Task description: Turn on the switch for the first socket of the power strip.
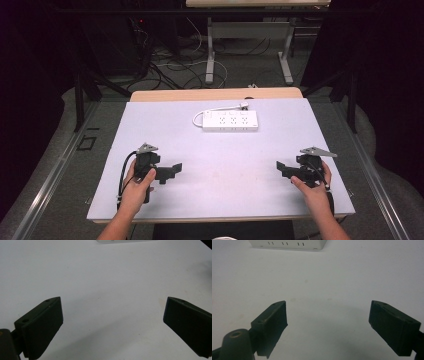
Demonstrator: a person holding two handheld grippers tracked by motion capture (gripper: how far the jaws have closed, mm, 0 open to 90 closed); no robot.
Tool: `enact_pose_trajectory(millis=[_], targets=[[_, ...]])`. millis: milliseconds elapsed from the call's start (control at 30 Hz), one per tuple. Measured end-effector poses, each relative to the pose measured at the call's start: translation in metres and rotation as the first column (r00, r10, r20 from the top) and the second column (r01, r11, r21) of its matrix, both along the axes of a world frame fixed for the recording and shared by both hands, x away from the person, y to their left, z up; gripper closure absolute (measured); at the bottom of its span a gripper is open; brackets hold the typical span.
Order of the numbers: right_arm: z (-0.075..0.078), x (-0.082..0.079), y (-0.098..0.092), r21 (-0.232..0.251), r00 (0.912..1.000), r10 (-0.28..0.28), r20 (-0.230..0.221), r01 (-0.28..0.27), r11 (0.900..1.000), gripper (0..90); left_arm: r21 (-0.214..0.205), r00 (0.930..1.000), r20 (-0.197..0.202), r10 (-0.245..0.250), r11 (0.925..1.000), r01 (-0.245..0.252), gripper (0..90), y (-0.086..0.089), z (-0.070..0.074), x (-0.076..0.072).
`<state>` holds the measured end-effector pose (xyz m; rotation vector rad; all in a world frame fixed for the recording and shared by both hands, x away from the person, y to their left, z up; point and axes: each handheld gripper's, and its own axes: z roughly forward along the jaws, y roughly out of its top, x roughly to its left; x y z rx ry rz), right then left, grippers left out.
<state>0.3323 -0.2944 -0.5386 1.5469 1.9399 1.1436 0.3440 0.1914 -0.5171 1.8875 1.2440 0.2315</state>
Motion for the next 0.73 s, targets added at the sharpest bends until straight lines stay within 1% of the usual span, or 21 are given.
enact_pose_trajectory(millis=[133,167,333,400,500,733], targets=[[0.0000,-0.0001,-0.0001,-0.001,1.0000,0.000,0.000,0.000,1.0000,14.4,-0.011,1.0000,0.004,0.004,0.9999,-0.004,2.4,0.0012,-0.0013,-0.0014],[0.0002,-0.0001,-0.0001,-0.002,1.0000,0.002,0.002,-0.002,1.0000,14.4,-0.012,1.0000,0.000,0.005,0.9999,-0.005,2.4,0.0016,-0.0017,-0.0018],[0.0003,0.0000,-0.0003,-0.001,1.0000,0.001,0.001,-0.001,1.0000,14.4,-0.010,1.0000,-0.002,0.008,0.9999,-0.008,2.4,0.0031,-0.0045,-0.0022],[0.0003,0.0001,-0.0002,-0.001,1.0000,0.001,0.002,-0.001,1.0000,14.4,-0.006,1.0000,-0.006,0.001,1.0000,-0.001,2.4,0.0039,-0.0055,-0.0020],[0.0002,0.0004,-0.0002,-0.002,1.0000,0.002,0.002,-0.002,1.0000,14.4,-0.008,0.9999,-0.009,0.012,0.9999,-0.012,2.7,0.0036,-0.0067,-0.0021],[0.0005,0.0003,-0.0007,-0.002,1.0000,0.000,0.002,0.000,1.0000,14.4,-0.005,0.9999,-0.011,0.007,1.0000,-0.007,2.9,0.0027,-0.0085,-0.0017]])
